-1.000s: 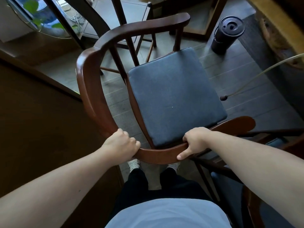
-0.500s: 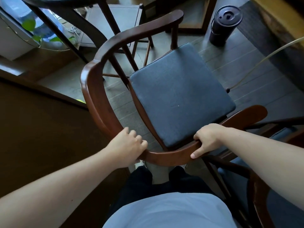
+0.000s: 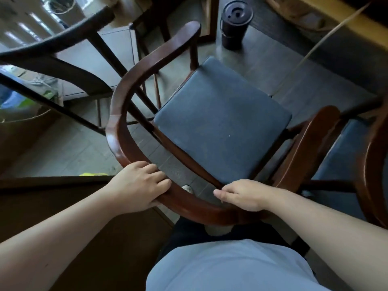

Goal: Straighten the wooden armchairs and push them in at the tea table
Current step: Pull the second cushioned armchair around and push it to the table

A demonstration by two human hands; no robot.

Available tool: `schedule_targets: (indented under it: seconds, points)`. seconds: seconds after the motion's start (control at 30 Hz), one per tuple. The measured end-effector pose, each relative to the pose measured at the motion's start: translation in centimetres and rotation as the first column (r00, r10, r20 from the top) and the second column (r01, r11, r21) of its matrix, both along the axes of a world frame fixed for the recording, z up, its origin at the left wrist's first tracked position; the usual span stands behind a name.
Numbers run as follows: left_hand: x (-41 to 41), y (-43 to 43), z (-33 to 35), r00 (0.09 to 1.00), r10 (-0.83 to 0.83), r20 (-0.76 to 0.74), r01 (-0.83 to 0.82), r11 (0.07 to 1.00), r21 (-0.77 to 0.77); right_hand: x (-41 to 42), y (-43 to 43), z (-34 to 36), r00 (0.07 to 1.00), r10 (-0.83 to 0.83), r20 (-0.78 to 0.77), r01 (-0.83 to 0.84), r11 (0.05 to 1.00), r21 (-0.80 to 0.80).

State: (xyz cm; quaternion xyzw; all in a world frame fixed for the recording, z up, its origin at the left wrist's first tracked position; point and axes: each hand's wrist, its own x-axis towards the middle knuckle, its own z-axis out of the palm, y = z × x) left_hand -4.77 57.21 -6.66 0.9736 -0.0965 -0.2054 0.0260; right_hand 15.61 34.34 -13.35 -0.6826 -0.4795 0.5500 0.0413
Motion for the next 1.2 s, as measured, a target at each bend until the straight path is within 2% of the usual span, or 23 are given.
schedule_targets:
  seconds: [0.13,0.27,0.33,0.57,0.83,0.97,1.07,1.13,1.2]
  points:
    - [0.1,3.5,-1.0,0.998,-0.064,0.024,0.064,0.998,-0.013,-2.0,1.2,0.1,0.99,-0.131,-0.048,0.124,0.984,-0.13]
    - [0.2,4.2,-1.5,0.994,-0.106,0.04,0.108,0.993,-0.053,-1.7,0.0,-0.2,0.986,0.095,0.138,-0.055,0.961,-0.271]
    - [0.2,4.2,-1.8,0.992,-0.12,0.05,0.123,0.99,-0.072,-1.9,-0.7,-0.4,0.965,0.155,0.21,-0.095,0.958,-0.27]
    - [1.0,3.5,-2.1,0.978,-0.165,0.129,0.174,0.983,-0.06,-1.9,-2.5,0.2,0.9,0.143,0.412,-0.099,0.987,-0.127]
    - [4.5,0.0,-2.9,0.957,-0.151,0.246,0.171,0.984,-0.059,2.6,-5.6,0.1,0.89,0.165,0.426,-0.105,0.981,-0.161]
    - [6.5,-0.8,-2.7,0.947,-0.138,0.29,0.17,0.981,-0.089,4.1,-6.4,-0.2,0.883,0.125,0.453,-0.04,0.98,-0.193]
    - [7.2,-1.0,-2.4,0.94,-0.158,0.301,0.192,0.978,-0.086,4.6,-6.5,0.3,0.909,0.057,0.412,0.027,0.98,-0.195]
    - [7.1,-0.9,-2.3,0.94,-0.158,0.303,0.197,0.975,-0.102,4.0,-6.3,1.0,0.93,-0.068,0.36,0.119,0.985,-0.121]
    - [6.9,-0.8,-2.2,0.939,-0.161,0.304,0.206,0.971,-0.123,2.7,-5.5,2.2,0.917,-0.207,0.342,0.204,0.978,0.044]
